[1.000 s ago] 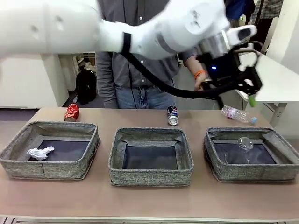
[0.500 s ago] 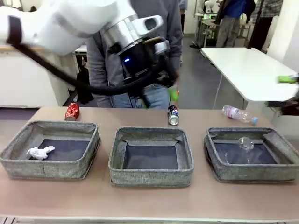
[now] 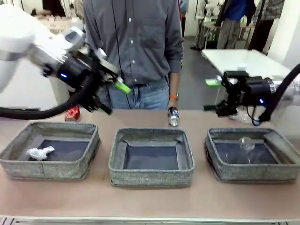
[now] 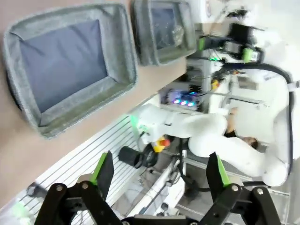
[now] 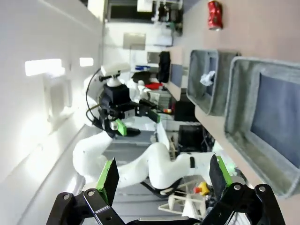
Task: Sort the waste into the appropriate baskets.
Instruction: Place the picked waste into the Fabric basket indicated by the person, then pick up the waste item pointed out by the person.
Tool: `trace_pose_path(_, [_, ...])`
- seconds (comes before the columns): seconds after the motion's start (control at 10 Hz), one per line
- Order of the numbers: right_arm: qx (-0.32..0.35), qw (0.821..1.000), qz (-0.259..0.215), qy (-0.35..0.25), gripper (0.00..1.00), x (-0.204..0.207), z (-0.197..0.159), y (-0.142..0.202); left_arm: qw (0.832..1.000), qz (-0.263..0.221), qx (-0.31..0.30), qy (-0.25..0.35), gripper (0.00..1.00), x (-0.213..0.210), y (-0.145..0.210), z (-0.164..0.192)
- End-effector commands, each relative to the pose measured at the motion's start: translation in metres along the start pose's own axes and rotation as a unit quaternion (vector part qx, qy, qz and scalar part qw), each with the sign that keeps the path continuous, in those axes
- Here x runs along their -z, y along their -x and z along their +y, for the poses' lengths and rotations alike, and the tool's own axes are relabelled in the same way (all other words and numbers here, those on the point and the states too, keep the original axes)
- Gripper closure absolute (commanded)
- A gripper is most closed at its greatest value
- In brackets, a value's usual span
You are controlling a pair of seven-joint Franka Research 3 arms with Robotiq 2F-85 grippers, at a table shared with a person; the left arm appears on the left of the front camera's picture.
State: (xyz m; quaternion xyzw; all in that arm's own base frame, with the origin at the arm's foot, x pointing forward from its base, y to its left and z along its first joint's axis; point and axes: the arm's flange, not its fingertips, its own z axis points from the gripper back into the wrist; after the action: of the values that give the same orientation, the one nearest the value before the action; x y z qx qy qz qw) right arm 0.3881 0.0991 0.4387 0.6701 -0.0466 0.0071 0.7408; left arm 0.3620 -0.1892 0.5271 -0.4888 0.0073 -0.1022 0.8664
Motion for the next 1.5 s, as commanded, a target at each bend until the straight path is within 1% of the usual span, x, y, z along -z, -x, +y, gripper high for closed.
trace_pose_path(0.0, [0.089,0.992,-0.081,-0.031,0.0,0.014,0.009,-0.003,0.995,-0.029,0.008,0.094,0.0,-0.023,0.031,0.027])
trace_pose_path(0.1, [0.118,0.986,-0.115,-0.027,0.0,0.012,0.014,-0.001,0.993,-0.044,-0.017,0.108,0.0,-0.035,0.043,0.045])
trace_pose_path(0.2, [0.138,0.983,-0.123,-0.02,0.0,0.001,0.017,0.001,0.987,-0.055,-0.019,0.148,0.0,-0.047,0.054,0.063])
trace_pose_path(0.3, [0.145,0.978,-0.146,-0.015,0.0,-0.011,0.021,0.001,0.982,-0.06,-0.022,0.176,0.0,-0.053,0.062,0.078])
trace_pose_path(0.4, [0.119,0.98,-0.162,-0.001,0.0,-0.027,0.023,0.001,0.973,-0.077,-0.029,0.215,0.0,-0.058,0.066,0.092])
trace_pose_path(0.5, [0.129,0.985,-0.117,-0.013,0.0,-0.006,0.009,-0.008,0.988,-0.053,-0.029,0.14,0.0,-0.051,0.053,0.066])
trace_pose_path(1.4, [0.129,0.985,-0.117,-0.013,0.0,-0.006,0.009,-0.008,0.988,-0.053,-0.029,0.14,0.0,-0.051,0.053,0.066])
